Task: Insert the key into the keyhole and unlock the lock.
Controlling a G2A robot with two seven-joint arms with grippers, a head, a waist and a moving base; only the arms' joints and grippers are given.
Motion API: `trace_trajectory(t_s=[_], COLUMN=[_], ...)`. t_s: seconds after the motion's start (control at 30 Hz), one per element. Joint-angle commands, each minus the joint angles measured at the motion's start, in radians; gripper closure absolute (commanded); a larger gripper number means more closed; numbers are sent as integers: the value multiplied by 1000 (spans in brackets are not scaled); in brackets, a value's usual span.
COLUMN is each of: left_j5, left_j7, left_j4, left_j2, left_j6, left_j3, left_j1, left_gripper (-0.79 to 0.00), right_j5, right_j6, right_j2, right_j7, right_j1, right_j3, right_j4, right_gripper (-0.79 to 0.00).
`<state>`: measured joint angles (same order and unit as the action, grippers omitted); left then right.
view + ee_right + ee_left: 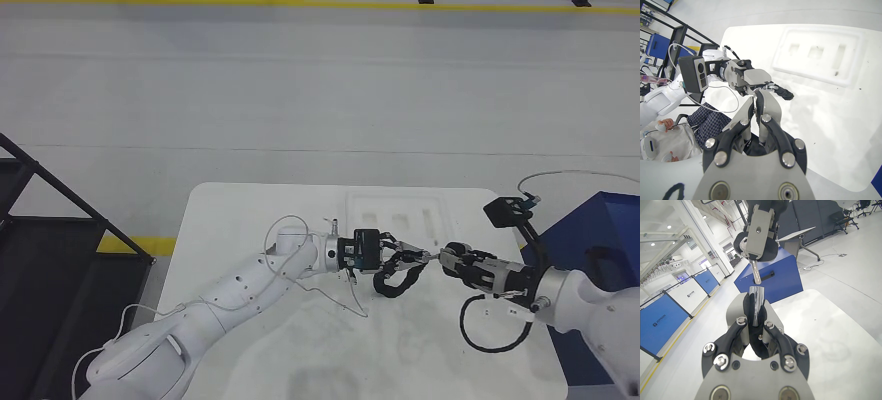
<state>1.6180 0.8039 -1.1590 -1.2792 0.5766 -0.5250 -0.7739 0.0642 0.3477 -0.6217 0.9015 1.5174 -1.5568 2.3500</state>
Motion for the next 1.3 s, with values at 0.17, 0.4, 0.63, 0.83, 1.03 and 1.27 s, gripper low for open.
trace_trajectory(t_s=[0.17, 0.4, 0.63, 0.83, 1.03, 1.27], left_j5=[2, 0, -1, 2, -6, -11], left_j7=[10, 17, 24, 24, 27, 34], left_j4=[11, 21, 29, 36, 43, 53], left_j2=[-8, -14, -21, -27, -33, -39], left_j6=[12, 31, 48, 57, 74, 90], left_j3=[-8, -17, -22, -25, -30, -37], left_j1=[-2, -6, -8, -10, -12, -12], left_gripper=[0, 0, 0, 0, 0, 0], right_j5=[13, 15, 26, 37, 37, 49], right_j6=[17, 18, 29, 36, 37, 38], right_j2=[-5, -11, -16, -20, -25, -31], right_j7=[-1, -12, -23, -27, -37, -39], right_j1=[-3, -4, -1, -2, 0, 2], right_j3=[6, 7, 10, 11, 14, 25], right_j4=[0, 0, 0, 0, 0, 0], right_gripper=[0, 0, 0, 0, 0, 0])
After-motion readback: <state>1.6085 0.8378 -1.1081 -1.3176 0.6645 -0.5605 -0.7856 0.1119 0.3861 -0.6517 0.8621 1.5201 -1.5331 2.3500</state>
